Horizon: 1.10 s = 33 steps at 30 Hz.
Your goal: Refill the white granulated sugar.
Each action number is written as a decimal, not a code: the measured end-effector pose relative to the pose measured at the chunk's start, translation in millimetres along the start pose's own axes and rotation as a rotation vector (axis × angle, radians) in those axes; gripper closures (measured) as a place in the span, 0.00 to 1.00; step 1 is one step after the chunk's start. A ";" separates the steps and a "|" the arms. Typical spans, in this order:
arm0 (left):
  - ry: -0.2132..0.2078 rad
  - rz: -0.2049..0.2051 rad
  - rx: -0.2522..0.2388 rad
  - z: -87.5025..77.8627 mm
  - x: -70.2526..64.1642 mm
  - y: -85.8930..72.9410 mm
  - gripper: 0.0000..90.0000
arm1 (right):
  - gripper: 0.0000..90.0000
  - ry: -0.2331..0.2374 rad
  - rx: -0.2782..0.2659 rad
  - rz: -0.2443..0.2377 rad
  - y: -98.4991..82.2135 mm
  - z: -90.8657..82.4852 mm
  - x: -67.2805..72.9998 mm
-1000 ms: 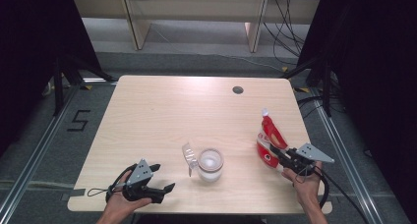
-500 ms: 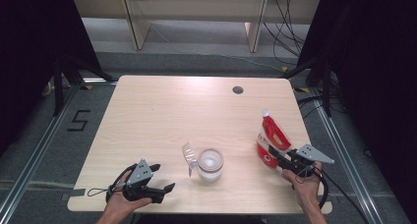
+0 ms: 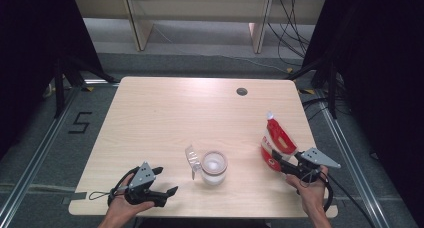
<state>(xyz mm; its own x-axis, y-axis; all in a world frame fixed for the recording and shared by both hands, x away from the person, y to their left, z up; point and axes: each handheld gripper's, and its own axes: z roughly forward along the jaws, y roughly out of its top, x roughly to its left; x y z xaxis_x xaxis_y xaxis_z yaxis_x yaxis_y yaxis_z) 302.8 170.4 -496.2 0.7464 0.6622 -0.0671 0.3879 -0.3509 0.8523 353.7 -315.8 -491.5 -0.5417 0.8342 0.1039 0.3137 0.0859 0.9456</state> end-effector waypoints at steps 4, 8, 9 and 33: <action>0.006 -0.004 -0.004 -0.2 -0.5 0.1 0.19 | 0.40 -0.034 -0.009 0.009 2.0 -5.7 1.5; 0.006 -0.004 0.003 -0.6 -0.5 0.4 0.19 | 0.38 -0.047 -0.004 0.007 1.8 -11.8 3.5; 0.001 -0.006 -0.006 0.1 -0.3 0.0 0.19 | 0.38 -0.056 -0.019 0.001 2.3 -13.6 3.8; 0.010 -0.008 0.007 -1.0 0.3 0.6 0.19 | 0.36 -0.130 0.063 -0.023 2.0 -41.2 33.2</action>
<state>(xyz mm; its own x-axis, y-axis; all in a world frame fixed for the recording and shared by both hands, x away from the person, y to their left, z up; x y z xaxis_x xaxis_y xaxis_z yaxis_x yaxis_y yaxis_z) 302.7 171.1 -495.1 0.7378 0.6715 -0.0692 0.3978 -0.3497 0.8482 304.3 -310.3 -473.5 -0.4445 0.8950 0.0377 0.3530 0.1363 0.9256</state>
